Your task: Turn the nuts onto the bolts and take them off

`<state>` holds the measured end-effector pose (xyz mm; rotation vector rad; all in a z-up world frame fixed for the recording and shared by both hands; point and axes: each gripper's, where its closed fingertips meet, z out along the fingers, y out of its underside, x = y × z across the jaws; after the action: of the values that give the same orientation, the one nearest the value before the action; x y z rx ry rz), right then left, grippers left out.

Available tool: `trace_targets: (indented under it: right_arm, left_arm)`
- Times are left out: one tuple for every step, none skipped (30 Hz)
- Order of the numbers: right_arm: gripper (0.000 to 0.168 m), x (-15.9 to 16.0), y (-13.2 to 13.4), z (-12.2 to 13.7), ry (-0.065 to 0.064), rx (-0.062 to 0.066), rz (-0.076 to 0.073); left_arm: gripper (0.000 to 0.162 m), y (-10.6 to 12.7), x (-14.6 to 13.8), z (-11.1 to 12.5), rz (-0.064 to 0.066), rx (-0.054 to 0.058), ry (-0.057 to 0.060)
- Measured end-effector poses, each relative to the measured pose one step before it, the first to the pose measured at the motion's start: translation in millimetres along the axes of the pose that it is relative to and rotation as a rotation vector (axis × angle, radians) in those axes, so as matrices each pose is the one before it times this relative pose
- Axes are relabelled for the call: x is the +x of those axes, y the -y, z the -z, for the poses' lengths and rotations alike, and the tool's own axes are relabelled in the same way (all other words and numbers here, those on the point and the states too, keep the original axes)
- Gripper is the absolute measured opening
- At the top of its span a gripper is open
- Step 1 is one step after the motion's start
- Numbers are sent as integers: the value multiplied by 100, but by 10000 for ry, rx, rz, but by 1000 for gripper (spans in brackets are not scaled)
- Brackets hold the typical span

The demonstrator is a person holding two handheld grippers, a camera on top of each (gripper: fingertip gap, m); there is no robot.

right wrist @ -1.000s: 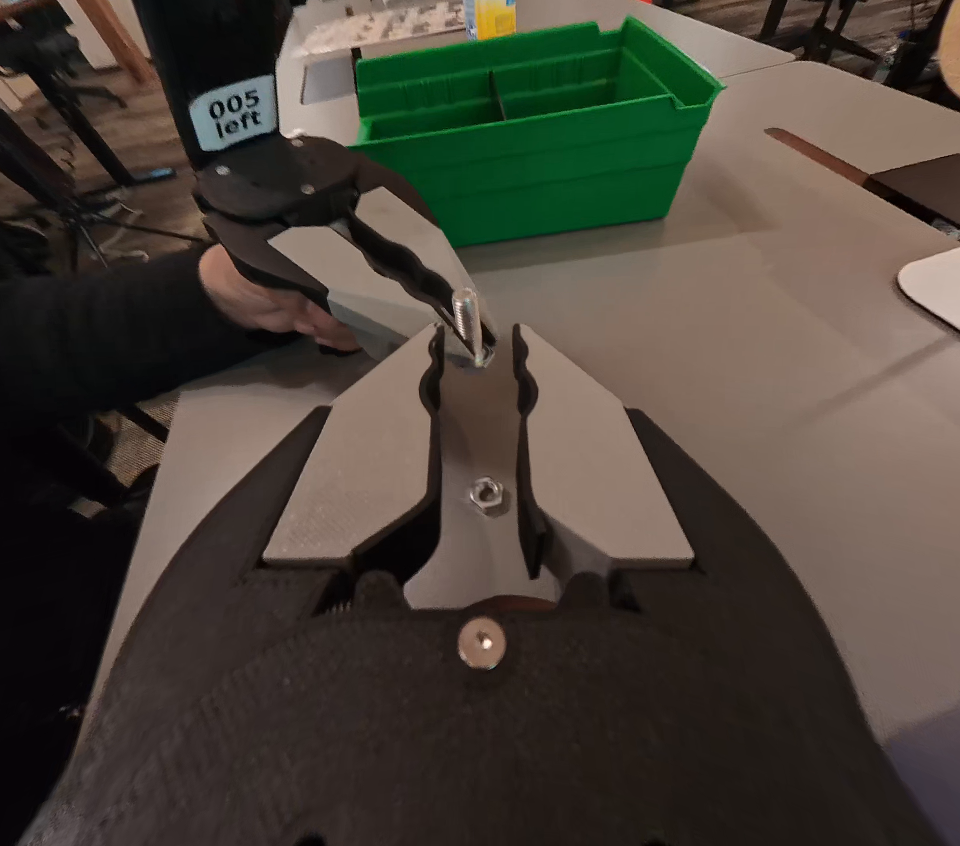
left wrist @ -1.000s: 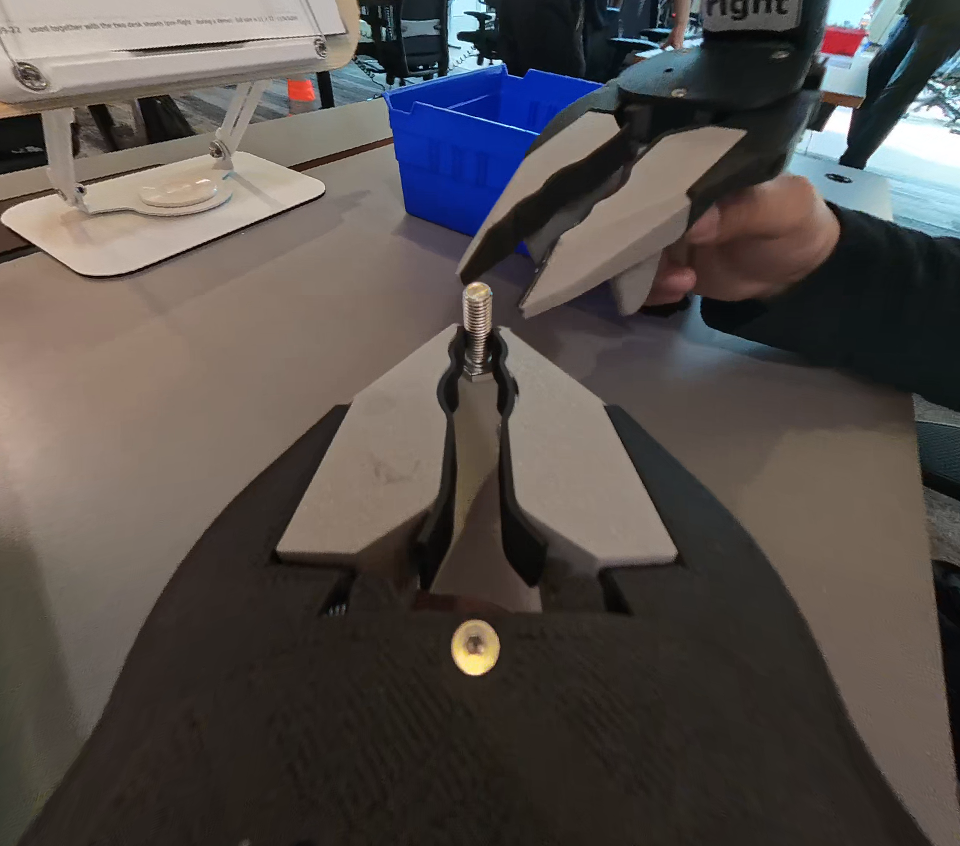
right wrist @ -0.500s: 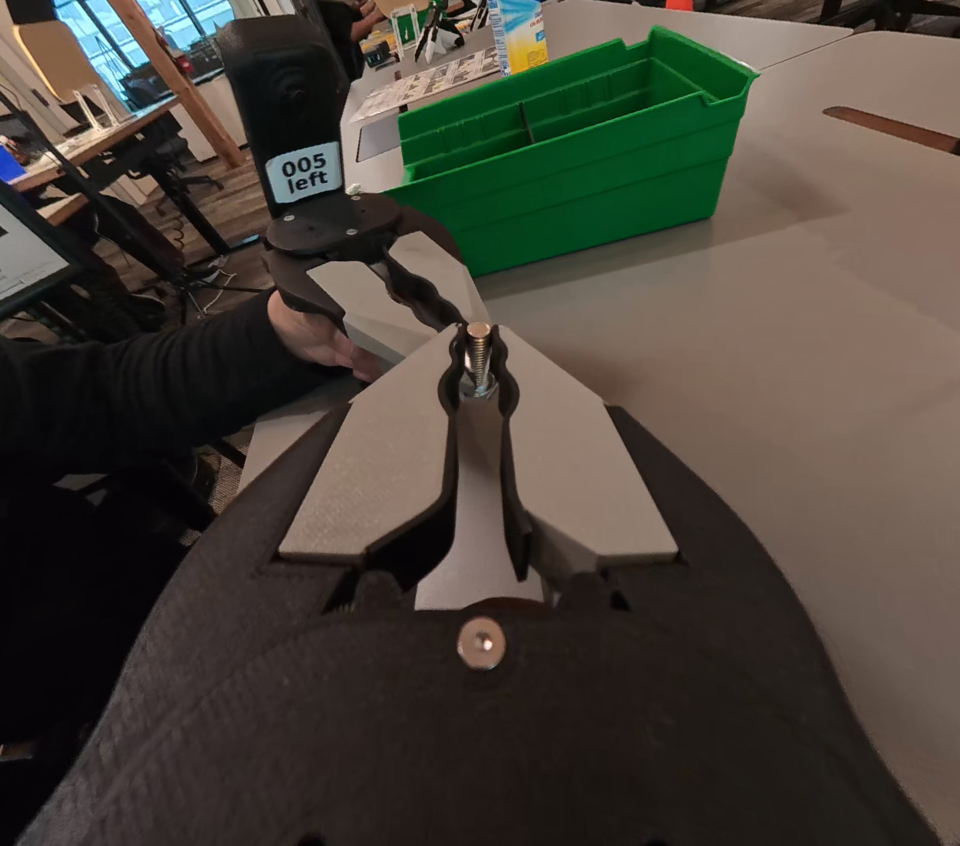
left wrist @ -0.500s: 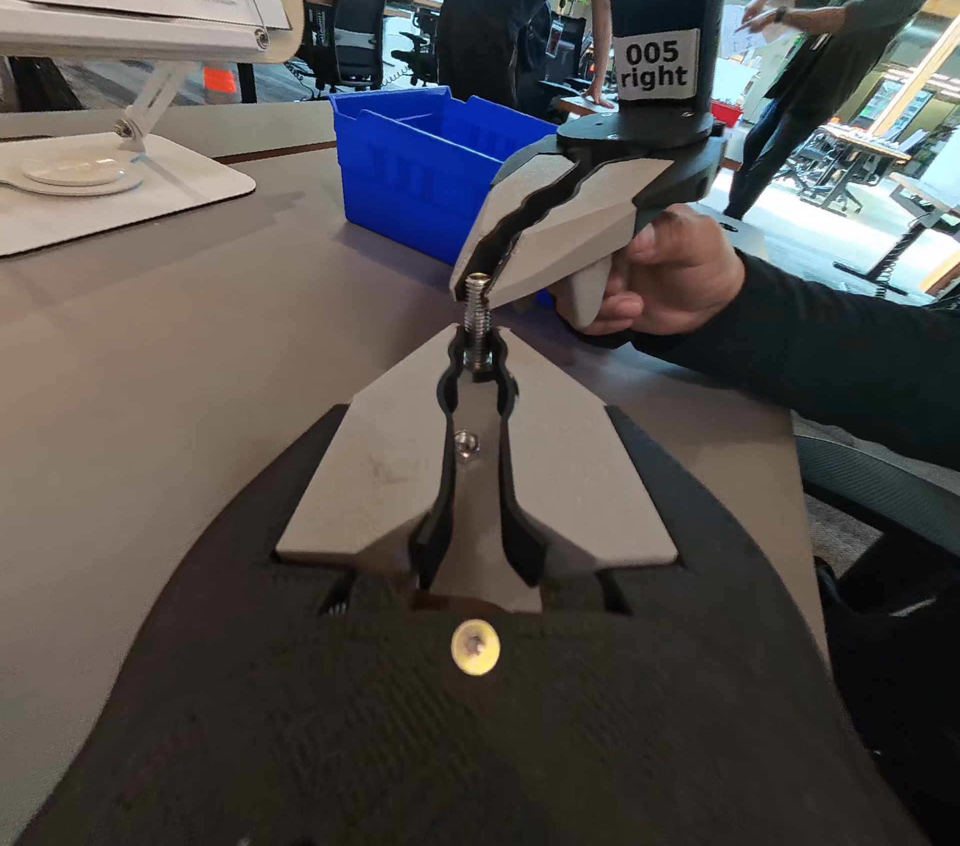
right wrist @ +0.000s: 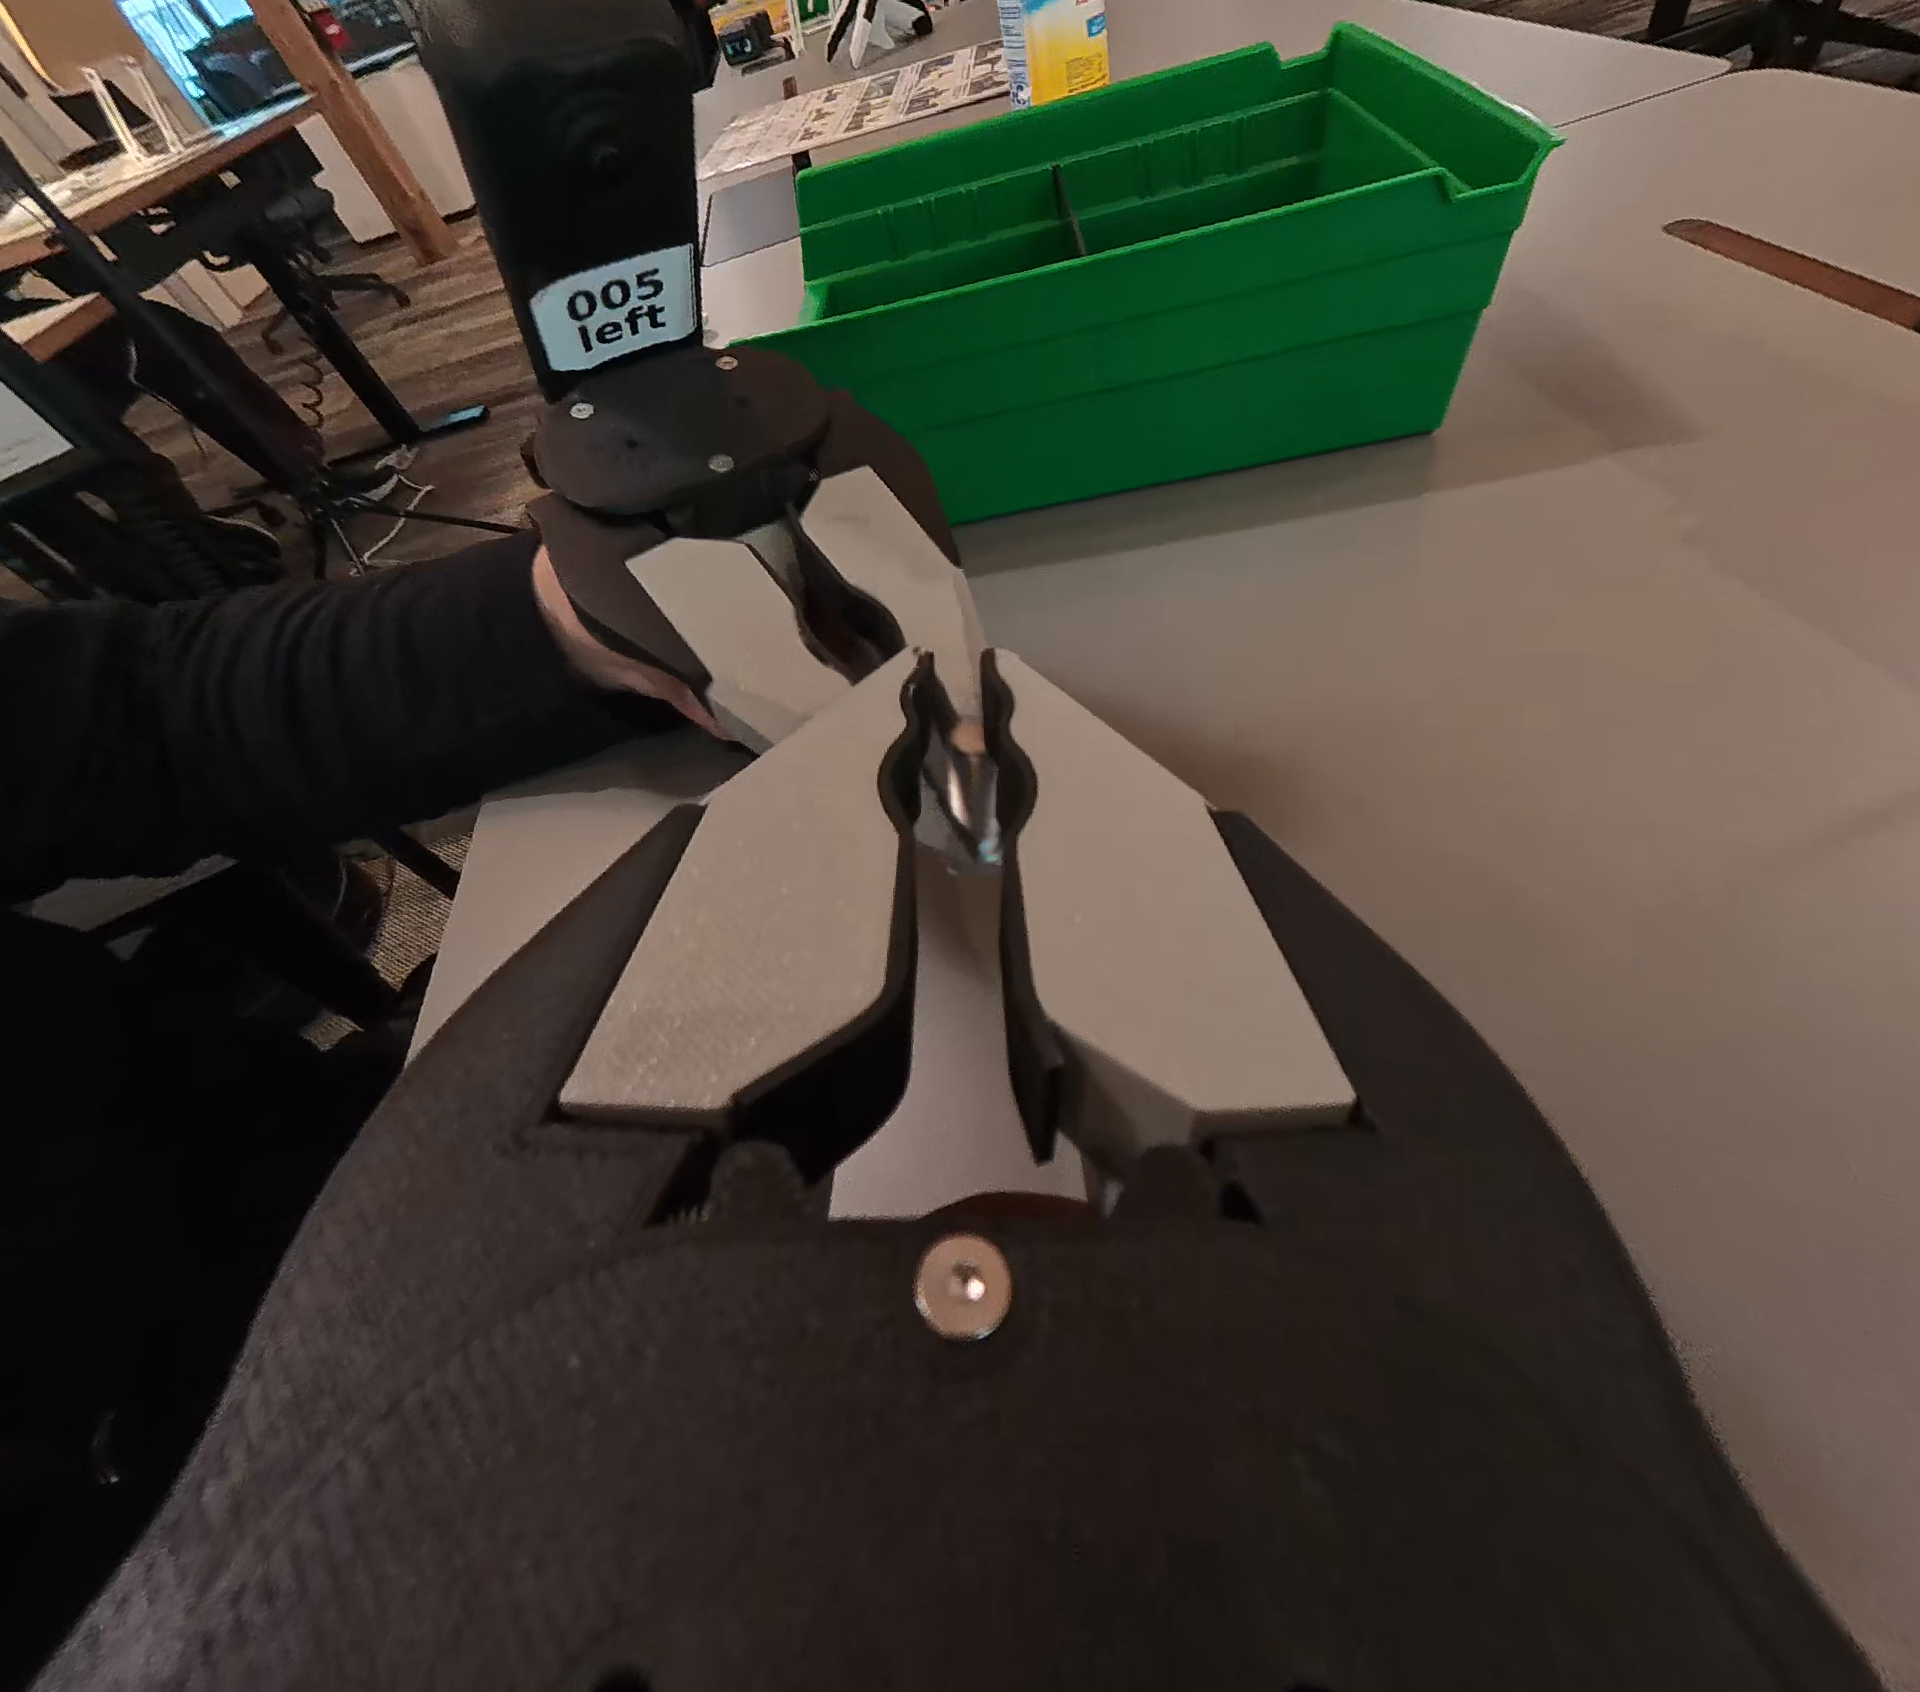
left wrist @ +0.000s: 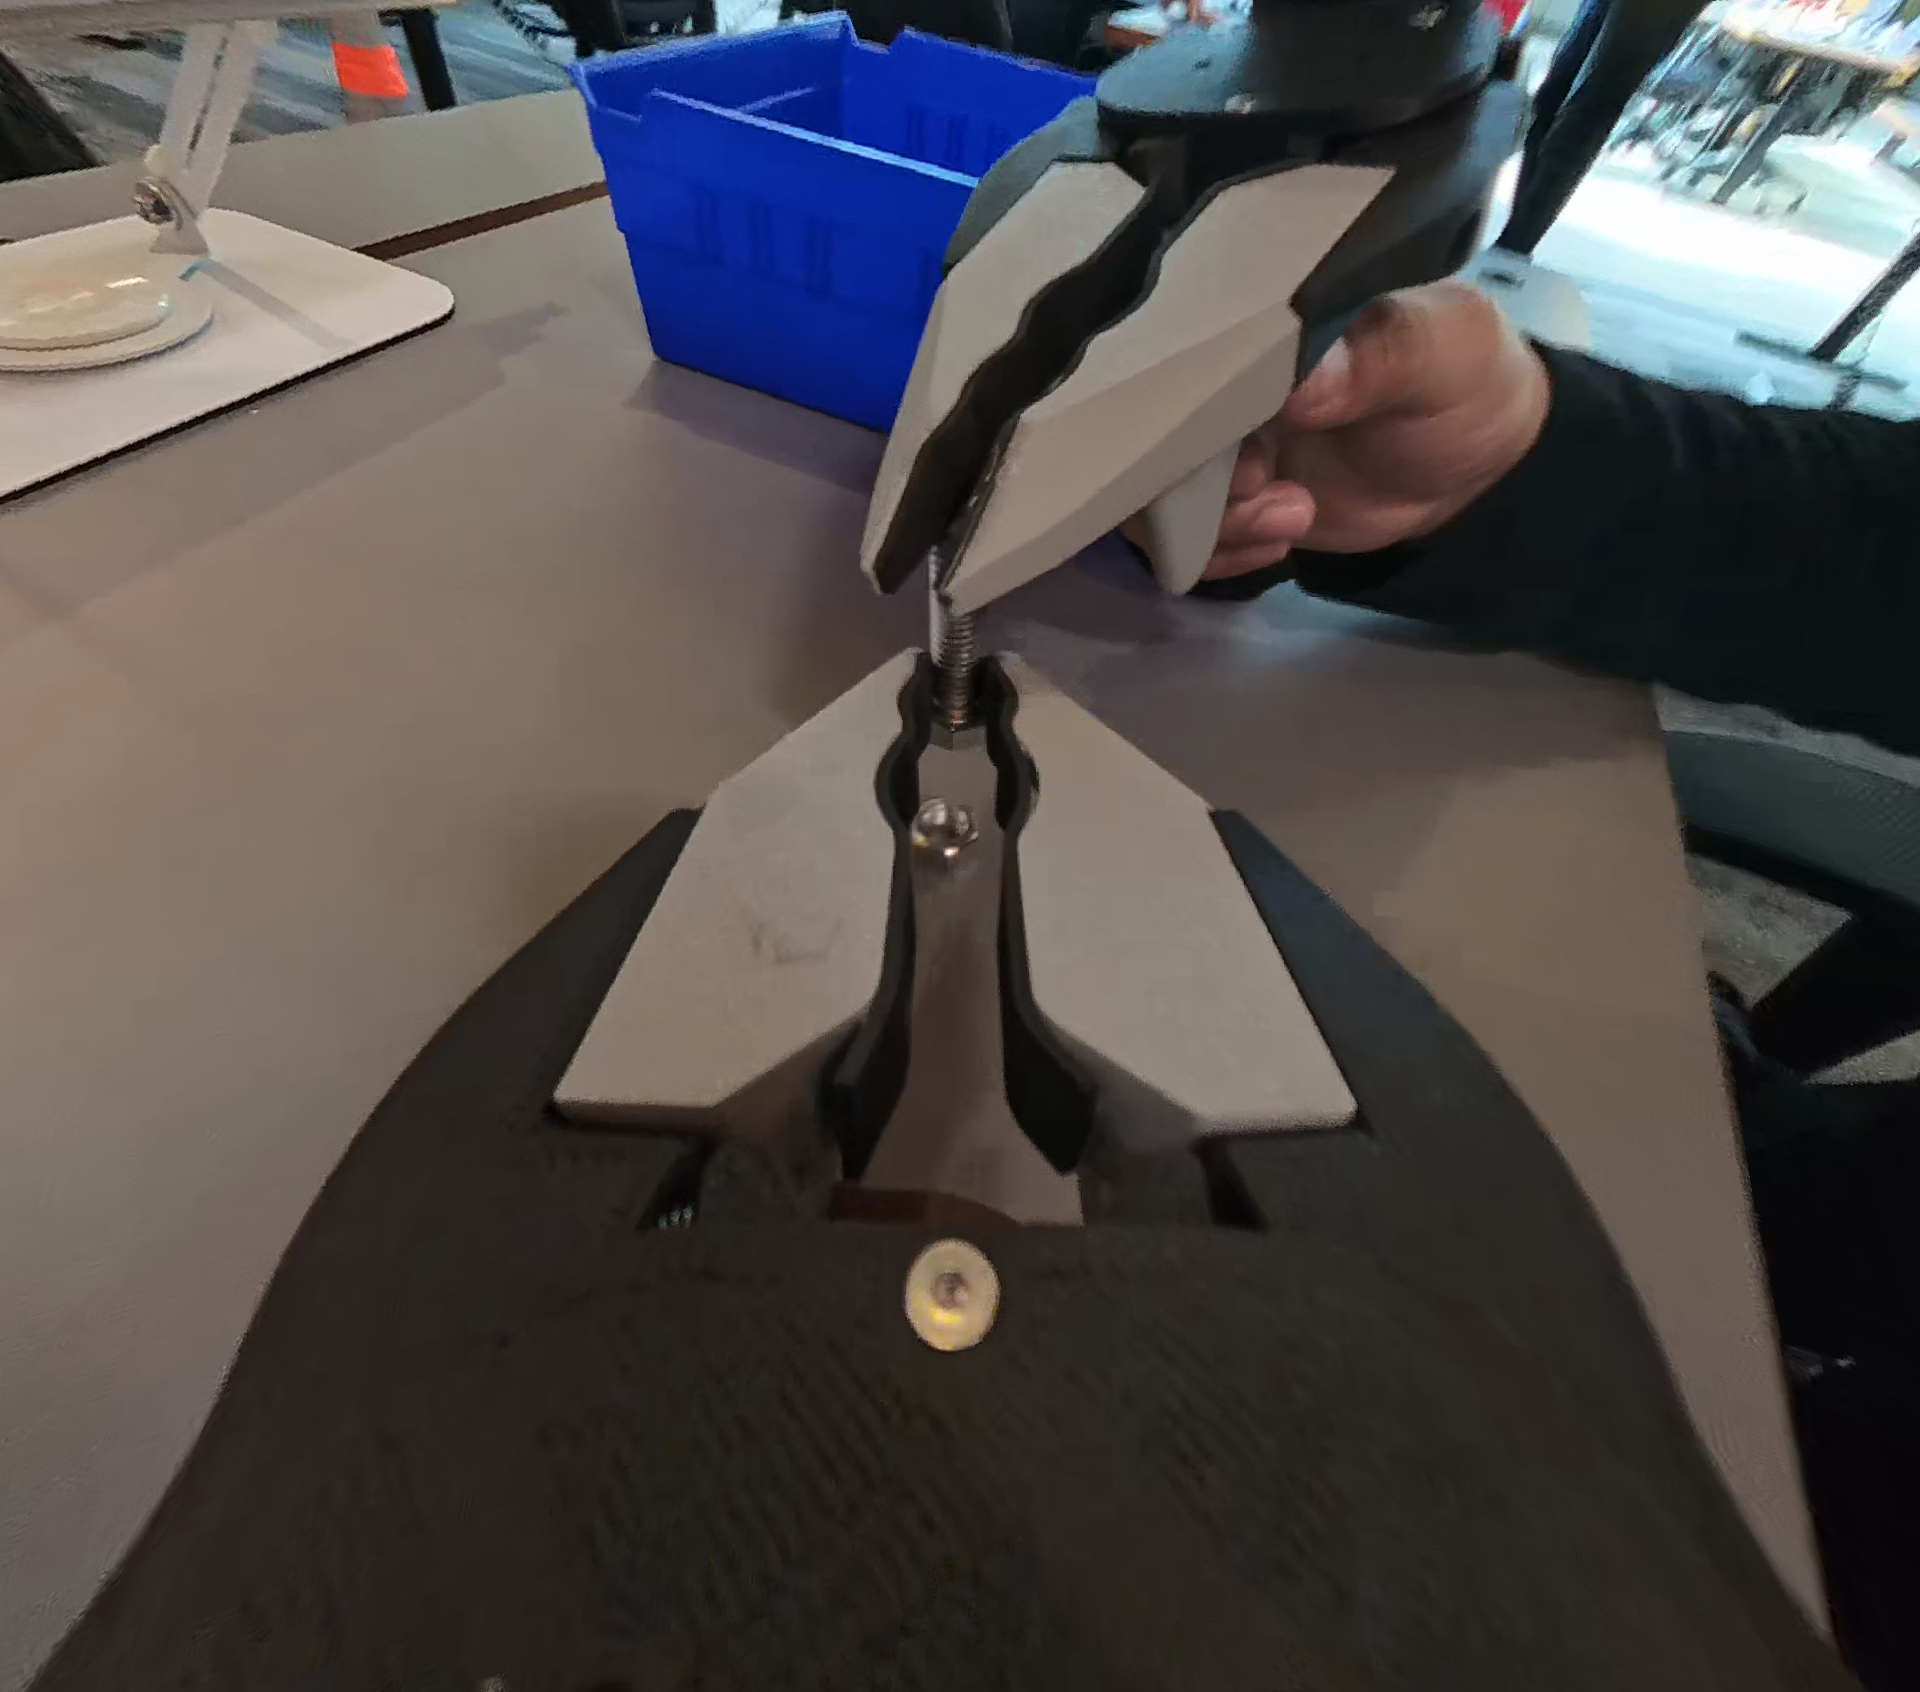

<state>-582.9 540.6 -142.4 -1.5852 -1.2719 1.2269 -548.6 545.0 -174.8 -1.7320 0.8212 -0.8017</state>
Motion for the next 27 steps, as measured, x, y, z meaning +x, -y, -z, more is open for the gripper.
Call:
trace_targets:
  right_arm:
    - [7,47,29,-27,-19,41,4]
    - [12,340,70,91,-214,42,62]
    - [16,345,140,216,-199,59,108]
    - [18,362,309,338,-191,157,96]
    - [19,436,466,425,-226,266,61]
    - [19,427,402,388,-197,233,23]
    - [19,412,150,250,-175,56,-5]
    - [19,217,-202,41,-50,-160,-20]
    - [19,47,-626,-158,41,-392,-55]
    - [18,-33,-1209,-354,59,-741,-119]
    - [20,-178,-1649,-519,91,-1019,-91]
    - [23,-92,-1666,-546,-47,-1029,22]
    - [24,137,-1266,-470,-275,-750,180]
    - [24,470,-818,-285,-533,-457,209]
    - [24,449,-653,-169,-495,-367,170]
    - [24,-104,-752,-202,-106,-434,162]
    - [24,-410,-672,-245,138,-381,43]
    - [25,-181,-411,-231,20,-161,-49]
    - [26,-126,-315,-183,-8,-93,-17]
    - [28,-98,-302,-135,-20,-136,-43]
    - [29,-11,-171,-103,-64,-85,-29]
    - [29,92,-143,-96,-141,-76,11]
    - [29,133,-196,-157,-194,-129,94]
    - [30,42,-186,-226,-158,-130,160]
    - [31,-79,-124,-288,-74,-84,138]
    - [31,-24,146,-186,-83,101,78]
    - [30,-72,98,-105,-2,55,32]
  left_arm:
    - [7,-332,-294,-189,-238,-208,176]
    - [7,-101,-169,-84,-125,-91,51]
    - [7,150,-156,20,-26,56,-26]
    - [7,278,-405,137,35,110,73]
    - [7,369,-604,216,22,152,137]
    - [7,484,-735,239,8,234,169]
    - [6,604,-820,246,-8,333,206]
    - [6,589,-775,191,-42,353,172]
    - [6,468,-604,126,-95,304,101]
    - [6,379,-546,70,-129,270,139]
    - [6,230,-313,22,-148,208,40]
    - [6,46,-26,-26,-127,106,-109]
    - [7,-113,-22,-27,-65,-20,-82]
    - [7,-247,-64,-13,-22,-120,-25]
    - [7,-266,-50,8,-5,-149,-16]
    - [7,-98,-37,25,-8,-42,23]
    - [6,78,37,45,25,64,-1]
    - [6,100,7,32,66,78,15]
    - [6,63,-58,37,40,35,46]
    - [6,49,-77,51,-10,4,59]
    - [6,46,-113,56,9,1,74]
    - [6,33,-44,41,77,-3,23]
    - [6,81,75,33,101,39,-54]
    - [6,155,204,23,71,103,-108]
    - [6,77,286,13,32,60,-164]
    - [6,-59,184,-13,-1,-13,-105]
    - [7,-200,-38,-50,5,-95,6]
